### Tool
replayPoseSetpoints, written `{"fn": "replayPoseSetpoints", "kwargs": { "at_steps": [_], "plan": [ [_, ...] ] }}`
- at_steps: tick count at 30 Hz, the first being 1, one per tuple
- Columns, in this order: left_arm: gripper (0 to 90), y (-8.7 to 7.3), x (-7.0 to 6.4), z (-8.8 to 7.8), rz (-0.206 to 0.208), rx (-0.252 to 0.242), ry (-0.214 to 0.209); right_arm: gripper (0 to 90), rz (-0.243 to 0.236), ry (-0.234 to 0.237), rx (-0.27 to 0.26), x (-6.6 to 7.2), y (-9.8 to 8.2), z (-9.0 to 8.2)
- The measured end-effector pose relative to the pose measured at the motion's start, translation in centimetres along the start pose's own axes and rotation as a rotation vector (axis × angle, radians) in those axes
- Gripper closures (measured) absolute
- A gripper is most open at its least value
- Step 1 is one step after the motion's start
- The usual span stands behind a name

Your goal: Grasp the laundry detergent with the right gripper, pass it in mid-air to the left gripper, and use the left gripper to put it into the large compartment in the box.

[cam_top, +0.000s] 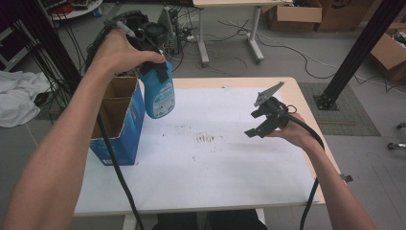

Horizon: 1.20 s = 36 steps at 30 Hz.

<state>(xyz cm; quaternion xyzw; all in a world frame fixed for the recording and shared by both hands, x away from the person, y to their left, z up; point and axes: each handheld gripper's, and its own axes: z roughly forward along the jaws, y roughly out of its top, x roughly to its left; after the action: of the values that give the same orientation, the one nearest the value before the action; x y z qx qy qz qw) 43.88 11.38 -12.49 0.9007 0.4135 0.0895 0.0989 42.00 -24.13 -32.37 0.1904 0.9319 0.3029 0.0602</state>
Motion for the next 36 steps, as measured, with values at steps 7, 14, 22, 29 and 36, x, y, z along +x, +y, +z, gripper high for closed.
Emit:
{"fn": "replayPoseSetpoints", "kwargs": {
  "at_steps": [7,14,22,29,36],
  "plan": [
    [38.0,-1.0,1.6,-1.8,-0.124,-0.004,0.033,15.6,0.006,-0.013,0.02,-0.2,-0.2,0.3],
    [38.1,-2.3,3.6,-2.6,-0.254,0.019,0.037,15.9,0.006,-0.012,0.016,0.0,-0.4,0.4],
    [38.1,-4.1,5.2,-3.1,-0.341,0.041,0.073,15.9,-0.004,-0.006,0.021,0.3,-0.4,0.6],
    [38.1,-5.5,6.6,-3.3,-0.442,0.044,0.088,16.1,-0.018,-0.012,0.008,0.6,0.0,0.2],
    [38.1,-6.7,7.6,-3.1,-0.527,0.069,0.112,16.3,-0.019,-0.018,0.015,0.7,0.1,0.2]
  ]
}}
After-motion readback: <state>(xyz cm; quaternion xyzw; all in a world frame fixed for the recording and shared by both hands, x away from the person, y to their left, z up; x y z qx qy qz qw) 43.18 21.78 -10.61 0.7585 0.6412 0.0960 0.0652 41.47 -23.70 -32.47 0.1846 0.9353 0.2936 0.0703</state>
